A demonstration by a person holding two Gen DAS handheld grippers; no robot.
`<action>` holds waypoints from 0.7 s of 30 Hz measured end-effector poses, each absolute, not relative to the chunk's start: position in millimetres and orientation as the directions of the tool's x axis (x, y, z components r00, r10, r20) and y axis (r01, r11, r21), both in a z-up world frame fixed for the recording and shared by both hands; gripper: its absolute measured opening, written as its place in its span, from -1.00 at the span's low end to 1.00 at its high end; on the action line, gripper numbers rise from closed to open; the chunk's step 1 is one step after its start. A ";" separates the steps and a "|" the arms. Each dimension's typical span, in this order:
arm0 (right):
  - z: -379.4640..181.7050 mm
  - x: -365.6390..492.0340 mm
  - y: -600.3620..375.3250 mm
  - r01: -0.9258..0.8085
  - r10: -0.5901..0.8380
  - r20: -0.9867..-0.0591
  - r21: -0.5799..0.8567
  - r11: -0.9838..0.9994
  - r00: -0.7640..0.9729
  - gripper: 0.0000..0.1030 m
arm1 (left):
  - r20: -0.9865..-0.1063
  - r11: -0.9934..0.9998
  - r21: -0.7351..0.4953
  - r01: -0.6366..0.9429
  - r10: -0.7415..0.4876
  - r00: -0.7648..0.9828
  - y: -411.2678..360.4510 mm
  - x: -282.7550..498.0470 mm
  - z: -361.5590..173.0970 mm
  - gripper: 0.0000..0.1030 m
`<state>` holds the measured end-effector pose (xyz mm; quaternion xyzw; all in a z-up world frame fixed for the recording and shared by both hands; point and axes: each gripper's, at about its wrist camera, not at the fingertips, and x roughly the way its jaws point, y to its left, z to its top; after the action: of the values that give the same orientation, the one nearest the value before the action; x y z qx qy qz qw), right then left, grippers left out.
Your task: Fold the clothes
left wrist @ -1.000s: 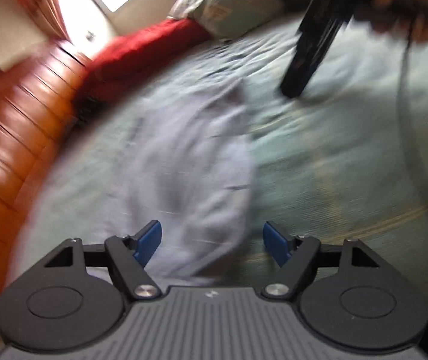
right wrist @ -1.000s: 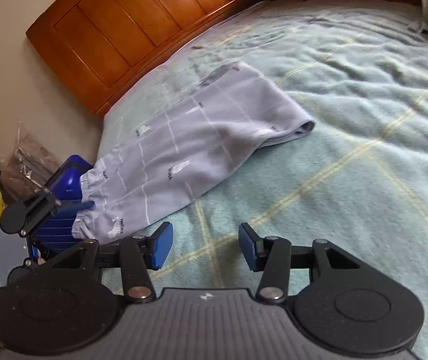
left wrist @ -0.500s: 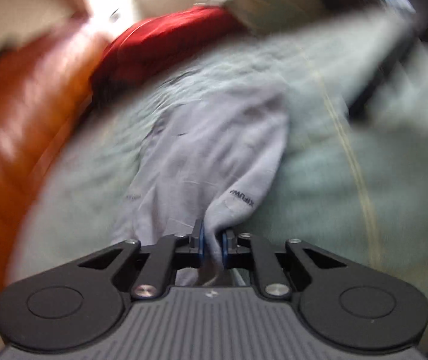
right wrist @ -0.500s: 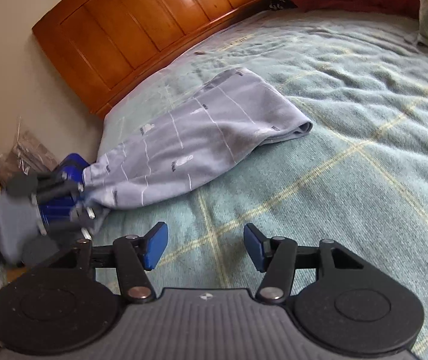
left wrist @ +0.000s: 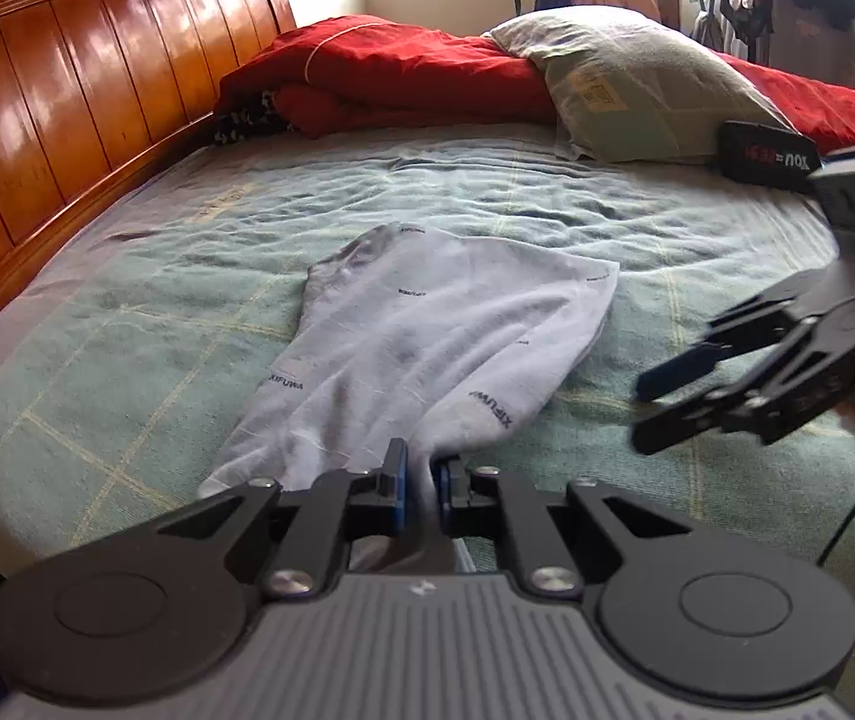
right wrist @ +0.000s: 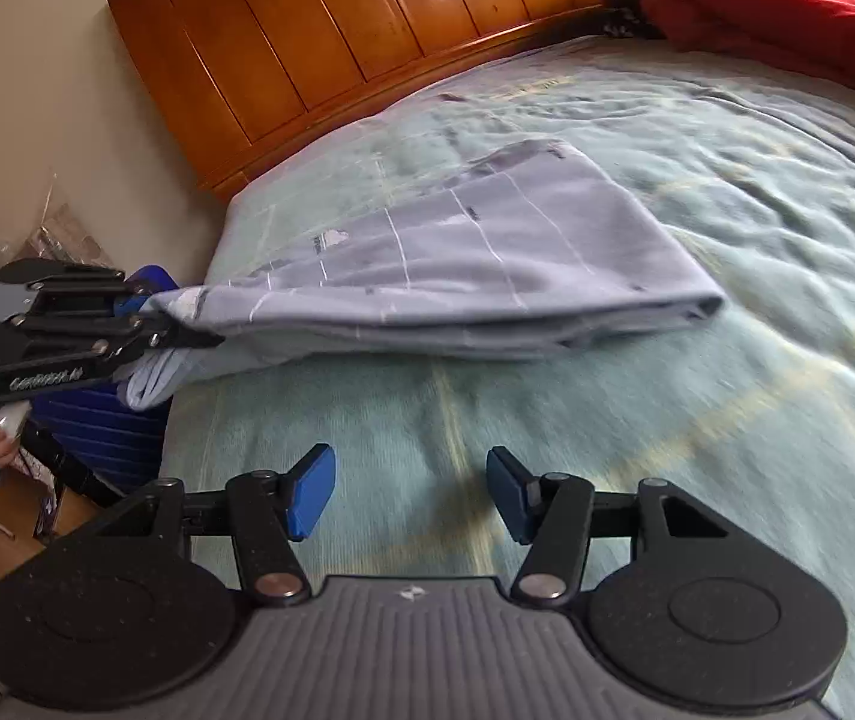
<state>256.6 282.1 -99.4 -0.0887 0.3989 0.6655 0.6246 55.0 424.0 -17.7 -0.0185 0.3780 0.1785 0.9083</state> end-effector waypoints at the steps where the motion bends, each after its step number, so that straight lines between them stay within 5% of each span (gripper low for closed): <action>1: -101.6 254.8 287.7 -0.900 0.759 -0.615 0.427 0.091 -0.215 0.23 | -0.693 0.936 0.097 -0.339 0.308 0.652 424.2 54.4 -17.2 -0.82; 12: -93.8 234.5 278.6 -0.924 0.741 -0.630 0.380 0.032 -0.234 0.32 | -0.735 0.981 0.099 -0.169 0.186 0.651 400.5 41.4 -6.7 -0.69; 14: -86.5 239.0 270.3 -0.933 0.746 -0.629 0.358 0.028 -0.219 0.32 | -0.713 0.987 0.082 -0.136 0.153 0.685 397.7 33.7 0.3 -0.54; 17: -76.5 252.8 270.1 -0.943 0.785 -0.596 0.328 0.051 -0.165 0.32 | -0.654 0.981 0.114 -0.157 0.193 0.732 400.1 30.4 9.3 -0.06; 21: -68.5 277.4 285.9 -0.939 0.839 -0.536 0.326 0.106 -0.091 0.32 | -0.647 0.956 0.149 -0.253 0.288 0.706 425.7 51.0 -8.7 -0.04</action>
<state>277.4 285.9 -68.5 -0.0776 0.3236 0.6639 0.6697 51.0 425.7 -8.7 0.0246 0.3544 0.1464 0.9232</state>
